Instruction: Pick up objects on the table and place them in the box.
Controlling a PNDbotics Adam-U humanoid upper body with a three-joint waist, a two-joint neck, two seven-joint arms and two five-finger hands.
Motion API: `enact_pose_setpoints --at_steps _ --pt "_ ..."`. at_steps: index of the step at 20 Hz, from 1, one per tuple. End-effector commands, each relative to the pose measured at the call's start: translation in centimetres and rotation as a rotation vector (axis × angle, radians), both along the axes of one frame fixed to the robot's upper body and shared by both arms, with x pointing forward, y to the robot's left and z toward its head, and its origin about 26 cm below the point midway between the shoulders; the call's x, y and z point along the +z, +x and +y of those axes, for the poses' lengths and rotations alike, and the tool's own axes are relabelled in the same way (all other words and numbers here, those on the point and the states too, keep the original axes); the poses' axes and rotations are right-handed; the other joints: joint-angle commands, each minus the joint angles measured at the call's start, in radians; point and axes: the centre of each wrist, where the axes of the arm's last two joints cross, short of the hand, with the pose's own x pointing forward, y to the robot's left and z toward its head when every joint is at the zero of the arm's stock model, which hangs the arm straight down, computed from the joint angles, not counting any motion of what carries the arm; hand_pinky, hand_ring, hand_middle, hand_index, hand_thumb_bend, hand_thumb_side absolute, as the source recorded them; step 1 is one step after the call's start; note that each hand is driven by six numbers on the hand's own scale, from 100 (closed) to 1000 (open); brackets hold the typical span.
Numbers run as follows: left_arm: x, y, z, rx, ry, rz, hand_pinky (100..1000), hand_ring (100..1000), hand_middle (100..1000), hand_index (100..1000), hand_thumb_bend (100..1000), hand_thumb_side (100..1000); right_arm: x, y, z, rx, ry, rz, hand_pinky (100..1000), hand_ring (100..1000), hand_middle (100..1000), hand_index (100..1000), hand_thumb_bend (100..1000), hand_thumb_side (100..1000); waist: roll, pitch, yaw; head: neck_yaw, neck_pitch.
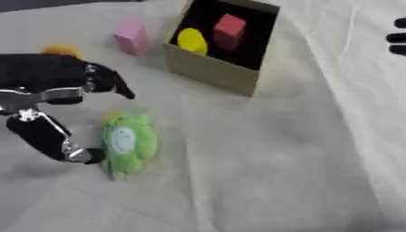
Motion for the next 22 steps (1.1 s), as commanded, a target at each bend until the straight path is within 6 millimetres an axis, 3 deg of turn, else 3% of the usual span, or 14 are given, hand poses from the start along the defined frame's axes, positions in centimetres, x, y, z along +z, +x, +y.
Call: enact_pose_setpoints --at_steps 1,12,22 --pt "0.0 1.0 0.0 0.018 0.044 -0.012 882 859 830 911 506 353 0.6 -0.2 0.1 0.009 -0.008 -0.02 797 773 773 846 100 926 -0.003 -0.016 0.0 0.004 -0.012" --pt "-2.1 4.6 -0.6 0.032 0.176 0.017 870 853 819 879 430 275 0.4 -0.2 0.1 0.014 0.006 -0.013 797 774 770 846 100 928 -0.004 -0.016 -0.002 0.008 -0.008" --pt "-3.6 6.1 -1.2 0.013 0.157 0.079 832 773 722 856 386 239 0.2 -0.2 0.1 0.011 0.02 -0.007 797 774 768 844 100 931 -0.007 -0.014 -0.005 0.012 -0.006"
